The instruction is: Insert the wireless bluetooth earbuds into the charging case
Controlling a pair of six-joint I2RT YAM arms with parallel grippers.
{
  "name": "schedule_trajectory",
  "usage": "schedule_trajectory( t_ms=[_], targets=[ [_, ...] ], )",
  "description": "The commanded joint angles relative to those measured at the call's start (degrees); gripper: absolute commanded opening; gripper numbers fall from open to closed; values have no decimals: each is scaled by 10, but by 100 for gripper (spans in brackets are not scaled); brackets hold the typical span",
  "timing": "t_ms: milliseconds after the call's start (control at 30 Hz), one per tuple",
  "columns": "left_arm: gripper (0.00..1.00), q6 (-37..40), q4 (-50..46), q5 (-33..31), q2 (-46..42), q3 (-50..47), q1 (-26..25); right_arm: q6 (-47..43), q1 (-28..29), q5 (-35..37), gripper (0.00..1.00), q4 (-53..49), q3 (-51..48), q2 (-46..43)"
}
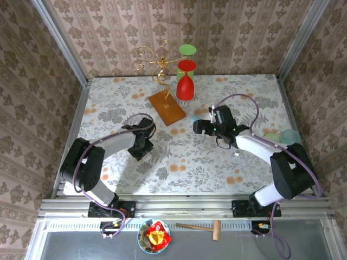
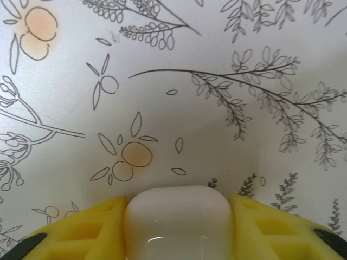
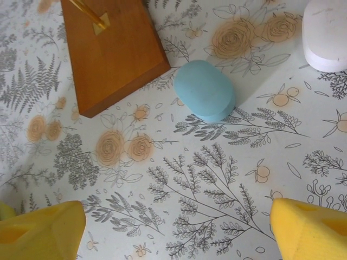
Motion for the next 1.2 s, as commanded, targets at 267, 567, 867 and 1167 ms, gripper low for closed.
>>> schedule_trajectory(
  t_ms=[267, 567, 867, 1167],
  targets=[
    [42, 9, 111, 31, -87, 3, 2, -49, 106, -53, 89, 131, -35, -15],
    [41, -56, 245, 67, -105, -26, -14, 30, 197, -32, 88, 274, -17, 90],
    [41, -47, 244, 74, -129, -30, -16, 72, 203, -67, 66, 341, 32, 181],
    [40, -47, 259, 83, -136, -50, -20, 66, 197, -120, 37, 347, 73, 217]
  ],
)
